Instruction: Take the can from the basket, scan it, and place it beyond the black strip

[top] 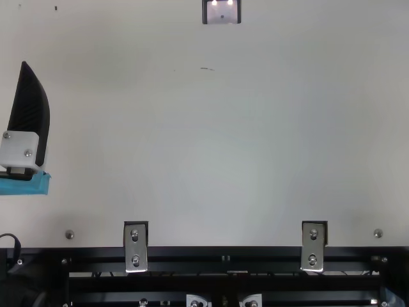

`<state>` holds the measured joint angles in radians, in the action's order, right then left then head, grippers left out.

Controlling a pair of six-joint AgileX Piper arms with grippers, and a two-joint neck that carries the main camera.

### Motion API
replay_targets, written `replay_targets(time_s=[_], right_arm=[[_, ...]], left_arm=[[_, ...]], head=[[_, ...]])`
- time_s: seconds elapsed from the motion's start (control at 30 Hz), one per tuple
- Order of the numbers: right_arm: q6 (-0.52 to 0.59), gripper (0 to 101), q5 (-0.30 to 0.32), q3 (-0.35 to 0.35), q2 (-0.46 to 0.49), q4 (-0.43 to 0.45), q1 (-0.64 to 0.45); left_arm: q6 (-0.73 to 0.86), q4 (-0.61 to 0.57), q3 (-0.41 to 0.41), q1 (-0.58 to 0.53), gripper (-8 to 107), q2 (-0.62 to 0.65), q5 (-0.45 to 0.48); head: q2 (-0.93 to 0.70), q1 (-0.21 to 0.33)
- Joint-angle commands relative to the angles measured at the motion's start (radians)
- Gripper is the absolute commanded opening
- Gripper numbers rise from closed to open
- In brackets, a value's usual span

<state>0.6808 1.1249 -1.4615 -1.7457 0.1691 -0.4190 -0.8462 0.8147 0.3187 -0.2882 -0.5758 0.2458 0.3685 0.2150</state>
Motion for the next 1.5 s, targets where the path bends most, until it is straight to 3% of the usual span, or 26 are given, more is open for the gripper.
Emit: replay_targets(time_s=[0.0, 0.3, 0.4, 0.43, 0.6, 0.73, 0.97, 1.2, 1.47], right_arm=[[-0.015, 0, -0.013, 0.017, -0.008, 0.009, 0.006], [-0.076, 0, -0.085, 0.082, -0.036, 0.027, 0.025], [-0.096, 56, -0.114, 0.099, -0.039, 0.033, 0.029], [-0.104, 101, -0.125, 0.103, -0.039, 0.035, 0.03], [-0.139, 101, -0.174, 0.115, -0.036, 0.032, 0.031], [-0.153, 101, -0.207, 0.113, -0.02, -0.029, 0.028], [-0.138, 101, -0.281, 0.093, 0.046, -0.275, 0.02], [-0.095, 101, -0.346, 0.116, 0.122, -0.514, 0.033], [-0.043, 101, -0.416, 0.164, 0.208, -0.707, 0.09]], left_arm=[[0.0, 0.0, 0.0, 0.0, 90, 0.0, 0.0], [0.0, 0.0, 0.0, 0.0, 90, 0.0, 0.0], [0.0, 0.0, 0.0, 0.0, 90, 0.0, 0.0], [0.0, 0.0, 0.0, 0.0, 90, 0.0, 0.0], [0.0, 0.0, 0.0, 0.0, 90, 0.0, 0.0], [0.0, 0.0, 0.0, 0.0, 90, 0.0, 0.0], [0.0, 0.0, 0.0, 0.0, 90, 0.0, 0.0], [0.0, 0.0, 0.0, 0.0, 90, 0.0, 0.0], [0.0, 0.0, 0.0, 0.0, 90, 0.0, 0.0]], head=[[0.015, 0.002], [0.015, 0.002], [0.015, 0.002], [0.015, 0.002], [0.015, 0.002], [0.015, 0.002], [0.015, 0.002], [0.015, 0.002], [-0.031, 0.012]])
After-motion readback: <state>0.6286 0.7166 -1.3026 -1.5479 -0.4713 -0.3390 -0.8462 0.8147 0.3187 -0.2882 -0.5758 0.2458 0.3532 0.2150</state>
